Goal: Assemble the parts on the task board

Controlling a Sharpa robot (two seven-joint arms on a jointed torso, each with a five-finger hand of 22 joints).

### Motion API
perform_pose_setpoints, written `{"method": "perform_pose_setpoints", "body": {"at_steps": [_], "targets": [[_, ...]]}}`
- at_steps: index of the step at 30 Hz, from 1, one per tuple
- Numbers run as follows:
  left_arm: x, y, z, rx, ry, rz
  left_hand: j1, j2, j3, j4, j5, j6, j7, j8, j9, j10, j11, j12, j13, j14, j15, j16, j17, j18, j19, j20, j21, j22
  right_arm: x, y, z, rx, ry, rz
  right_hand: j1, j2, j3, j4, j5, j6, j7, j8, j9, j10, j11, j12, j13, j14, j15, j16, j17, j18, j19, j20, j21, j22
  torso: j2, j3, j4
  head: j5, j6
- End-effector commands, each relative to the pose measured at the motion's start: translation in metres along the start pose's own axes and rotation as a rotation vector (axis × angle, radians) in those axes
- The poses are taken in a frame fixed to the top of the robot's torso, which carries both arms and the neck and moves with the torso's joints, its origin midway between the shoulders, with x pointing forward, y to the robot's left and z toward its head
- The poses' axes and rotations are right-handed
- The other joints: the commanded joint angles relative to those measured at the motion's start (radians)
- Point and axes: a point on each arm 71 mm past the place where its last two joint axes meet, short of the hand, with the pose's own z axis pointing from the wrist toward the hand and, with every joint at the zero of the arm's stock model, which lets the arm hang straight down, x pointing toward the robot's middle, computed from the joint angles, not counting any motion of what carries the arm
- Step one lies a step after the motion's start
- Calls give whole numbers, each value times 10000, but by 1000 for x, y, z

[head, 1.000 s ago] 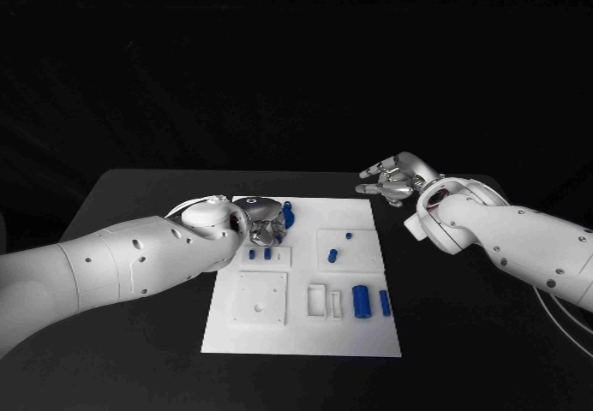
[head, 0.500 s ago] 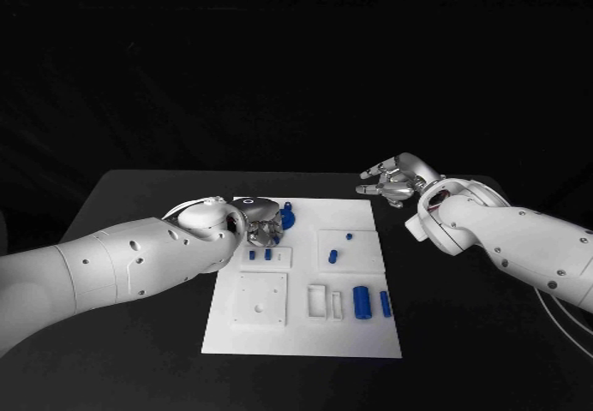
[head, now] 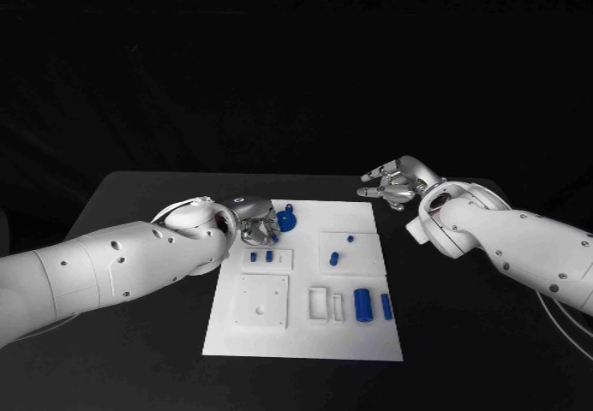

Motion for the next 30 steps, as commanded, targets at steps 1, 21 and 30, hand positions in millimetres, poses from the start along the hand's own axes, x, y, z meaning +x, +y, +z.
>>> {"method": "perform_pose_setpoints", "body": {"at_steps": [1,21,30], "targets": [[-4,-1,-2,117,-70,-889,-27,76,-80,2,-25,63,17,-35,17,32,1,-27,2,39,13,-58,19,93,52,12,-60,199,1,0,-1,-104,89,-15,-97,11,46,-1,47,99,4,-37,-1,-41,-30,-6,9,1,16,-50,2,127,438,15,-40,975,1,-12,22,48,13],[-13,21,-13,-288,215,-770,62,84,-234,38,-112,83,9,-35,16,28,-2,-29,1,36,9,-69,54,61,91,3,-196,212,0,-2,-1,-51,96,-19,-97,11,46,-1,47,99,4,-37,-1,-41,-30,-6,9,1,16,-50,2,127,438,15,-40,975,8,7,13,134,-22],[-12,18,-9,-167,258,-386,98,86,-246,37,-78,74,16,-37,15,23,-1,-26,2,17,7,-84,61,61,82,0,-199,222,0,-1,-1,-60,104,-11,-97,11,46,-1,47,99,4,-37,-1,-41,-30,-6,9,1,16,-50,2,127,438,15,-40,975,15,8,-6,124,-22]]}}
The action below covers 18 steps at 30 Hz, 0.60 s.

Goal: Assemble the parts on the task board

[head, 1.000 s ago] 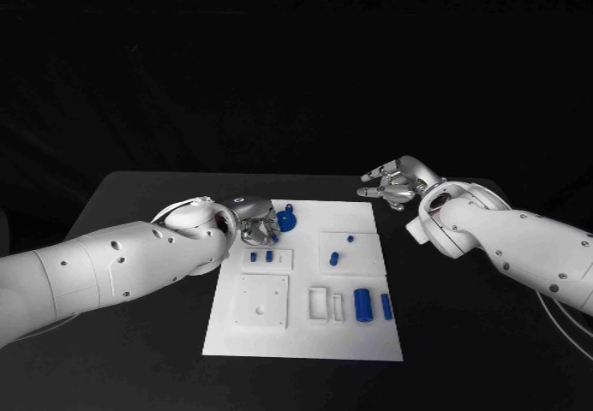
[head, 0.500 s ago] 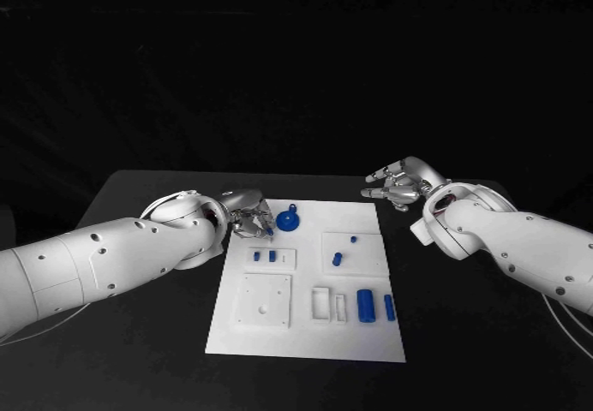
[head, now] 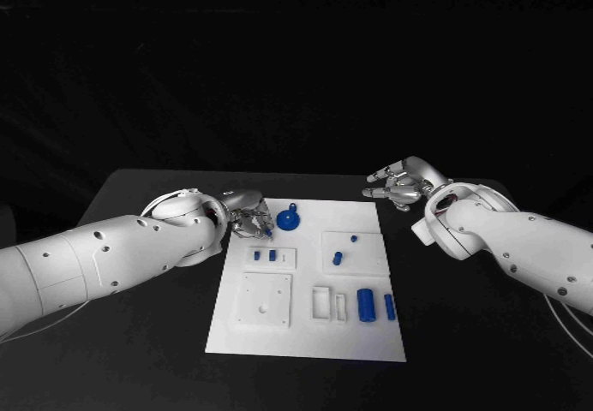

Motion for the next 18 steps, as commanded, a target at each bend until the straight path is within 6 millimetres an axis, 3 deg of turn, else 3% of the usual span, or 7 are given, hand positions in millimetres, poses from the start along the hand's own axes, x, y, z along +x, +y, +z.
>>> {"method": "perform_pose_setpoints", "body": {"at_steps": [1,18], "targets": [[2,-2,2,207,165,354,56,47,-51,8,64,75,15,-38,8,26,-3,-27,4,18,5,-38,12,110,83,-1,-50,225,1,1,0,-106,111,-2,-97,11,47,-2,47,72,-20,-37,-1,-42,-30,-6,11,1,16,-50,2,135,438,15,-39,975,4,8,2,-28,-1],[6,2,5,80,326,597,85,51,-42,-3,82,73,18,-37,8,26,-2,-28,3,13,4,-36,23,113,71,-4,-29,230,1,2,0,-112,114,-1,-97,11,47,-2,47,72,-20,-37,-1,-42,-30,-6,11,1,16,-50,2,135,438,15,-39,975,-1,-9,15,-54,-46]]}}
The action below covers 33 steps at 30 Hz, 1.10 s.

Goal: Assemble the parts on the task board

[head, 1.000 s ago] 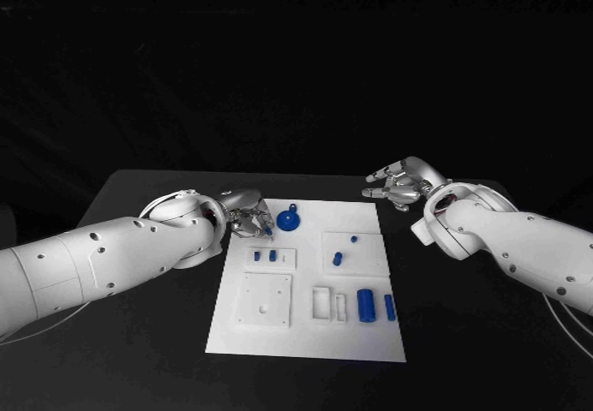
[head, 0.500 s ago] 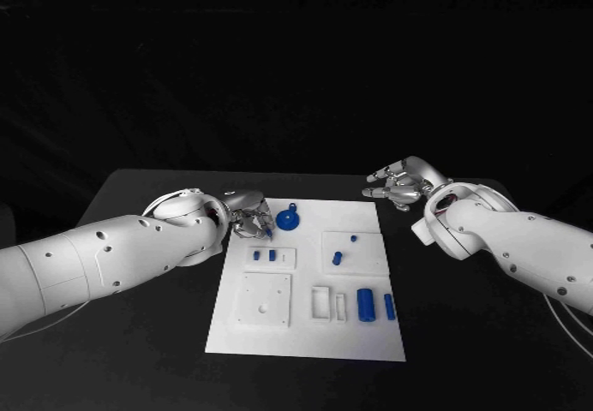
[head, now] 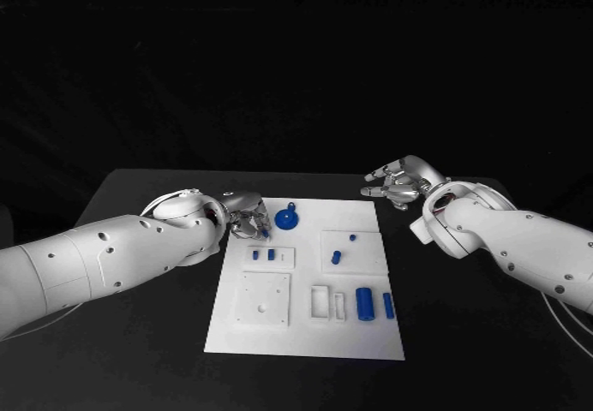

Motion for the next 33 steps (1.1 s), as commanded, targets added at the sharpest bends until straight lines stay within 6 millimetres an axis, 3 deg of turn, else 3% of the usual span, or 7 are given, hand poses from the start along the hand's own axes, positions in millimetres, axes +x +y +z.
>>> {"method": "perform_pose_setpoints", "body": {"at_steps": [1,6,18,33], "targets": [[2,-3,1,164,169,146,85,52,-42,-3,55,75,17,-37,10,27,-2,-28,4,14,3,-36,11,115,72,-4,-29,224,1,1,0,-106,107,-9,-97,11,46,-2,47,73,-19,-37,-1,-42,-31,-6,11,1,16,-50,2,142,438,15,-40,975,-2,-17,11,5,-21],[3,-3,1,197,143,242,69,62,-39,8,57,67,18,-36,10,15,1,-29,3,11,5,-33,18,115,61,-1,-5,223,1,1,0,-110,111,-8,-97,11,46,-2,47,73,-19,-37,-1,-42,-31,-6,11,1,16,-50,2,142,438,15,-40,975,-10,-11,16,-50,-29],[7,-5,3,279,222,281,60,72,-36,16,54,72,17,-35,11,22,-2,-27,4,10,4,-34,20,115,58,-2,3,220,2,2,0,-111,111,-5,-101,29,56,-18,51,78,-20,-39,-2,-57,-31,-34,-7,0,14,-63,-4,142,439,14,-58,972,-6,-5,10,-4,-16],[12,-7,3,330,347,249,72,82,-32,4,49,74,16,-36,10,34,-7,-27,4,17,-1,-35,24,115,55,-6,15,220,1,1,0,-108,106,-9,-101,29,56,-18,51,78,-20,-39,-2,-57,-31,-34,-7,0,14,-63,-4,142,439,14,-58,972,-4,-2,9,-51,-7]]}}
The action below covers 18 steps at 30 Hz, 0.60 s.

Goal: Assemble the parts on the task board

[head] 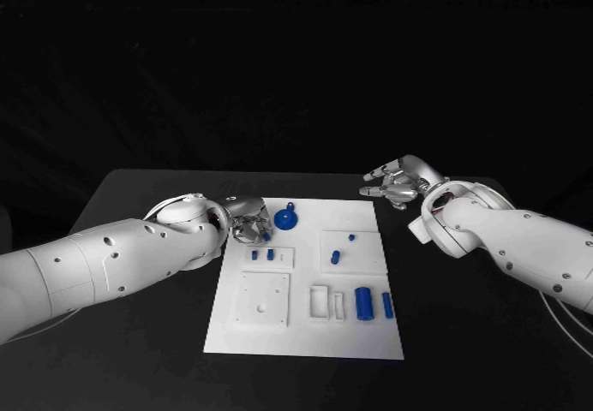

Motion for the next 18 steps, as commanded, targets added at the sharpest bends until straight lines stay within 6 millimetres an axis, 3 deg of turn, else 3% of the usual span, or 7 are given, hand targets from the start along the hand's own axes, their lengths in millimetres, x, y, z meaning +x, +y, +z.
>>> {"method": "perform_pose_setpoints", "body": {"at_steps": [1,18], "targets": [[3,-3,1,140,176,73,32,53,-30,-1,51,86,12,-26,12,36,-6,-27,6,16,-3,-37,16,118,53,-7,18,225,1,1,0,-104,104,-15,-101,29,56,-18,51,84,-14,-39,-2,-57,-31,-33,-7,0,14,-63,-5,182,439,13,-58,972,1,0,0,-12,-5],[7,-3,2,72,293,512,36,-4,-11,-28,38,-99,61,-42,1,-136,68,-29,5,-35,53,-43,17,141,14,24,56,224,0,1,-1,-102,99,-22,-101,29,56,-18,51,84,-14,-39,-2,-57,-31,-33,-7,0,14,-63,-5,182,439,13,-58,972,1,1,-5,-54,-10]]}}
